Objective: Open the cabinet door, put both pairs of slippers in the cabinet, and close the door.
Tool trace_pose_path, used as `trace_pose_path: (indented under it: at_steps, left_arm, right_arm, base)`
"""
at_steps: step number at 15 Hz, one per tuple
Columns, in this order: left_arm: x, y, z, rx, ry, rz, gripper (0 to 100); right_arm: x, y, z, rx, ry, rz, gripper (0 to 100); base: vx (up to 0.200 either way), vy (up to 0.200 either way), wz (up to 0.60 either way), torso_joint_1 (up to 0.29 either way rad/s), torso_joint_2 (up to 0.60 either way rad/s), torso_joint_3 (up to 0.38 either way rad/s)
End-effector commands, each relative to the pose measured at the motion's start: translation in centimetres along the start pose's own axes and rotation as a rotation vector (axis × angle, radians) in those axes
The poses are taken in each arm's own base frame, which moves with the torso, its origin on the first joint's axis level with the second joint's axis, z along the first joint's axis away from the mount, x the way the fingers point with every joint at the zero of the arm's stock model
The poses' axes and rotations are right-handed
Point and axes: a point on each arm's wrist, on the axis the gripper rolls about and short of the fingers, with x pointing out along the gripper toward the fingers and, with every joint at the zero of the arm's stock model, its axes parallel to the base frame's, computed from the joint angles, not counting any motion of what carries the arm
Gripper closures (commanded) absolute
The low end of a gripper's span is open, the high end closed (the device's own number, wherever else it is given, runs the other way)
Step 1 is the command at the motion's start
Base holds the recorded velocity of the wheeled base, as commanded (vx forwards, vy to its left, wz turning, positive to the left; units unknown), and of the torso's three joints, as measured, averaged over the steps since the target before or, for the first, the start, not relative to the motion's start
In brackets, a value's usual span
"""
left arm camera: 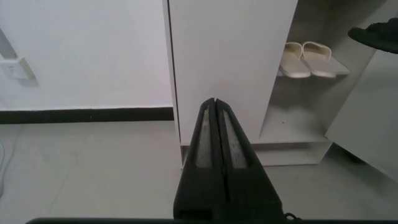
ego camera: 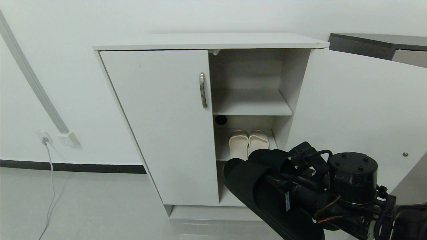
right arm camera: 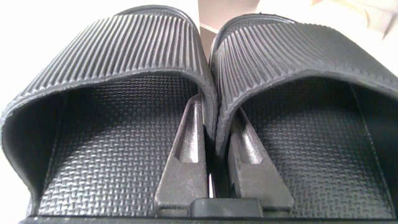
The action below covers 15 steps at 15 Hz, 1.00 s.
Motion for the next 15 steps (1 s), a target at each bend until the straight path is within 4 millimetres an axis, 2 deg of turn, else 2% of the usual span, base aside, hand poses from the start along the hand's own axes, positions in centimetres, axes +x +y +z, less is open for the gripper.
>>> trace_pose_path:
  at_steps: [1, 8, 11, 15]
  left_arm:
    - [0.01, 0.00, 0.00, 0.001, 0.001, -0.002, 100]
    - [0.00, 0.00, 0.00, 0.002, -0.001, -0.002, 100]
    - [0.00, 0.00, 0.00, 0.002, -0.001, -0.002, 100]
    - [0.00, 0.00, 0.00, 0.002, -0.001, -0.002, 100]
  right_arm:
    - [0.13, 0.00, -0.20, -0.005, 0.008, -0.003, 100]
    - [-0.03, -0.03, -0.26, -0.011, -0.009, -0.002, 100]
    - [0.03, -0.07, -0.32, -0.011, -0.008, -0.003, 100]
    - [0.15, -0.03, -0.54, -0.031, 0.002, -0.003, 100]
  base:
    - [0.000, 0.000, 0.00, -0.007, 0.09, 0.090]
    - [0.000, 0.000, 0.00, 0.000, 0.01, 0.007]
    - [0.000, 0.200, 0.00, -0.006, 0.00, 0.002]
    - [0.000, 0.000, 0.00, 0.000, 0.00, 0.000]
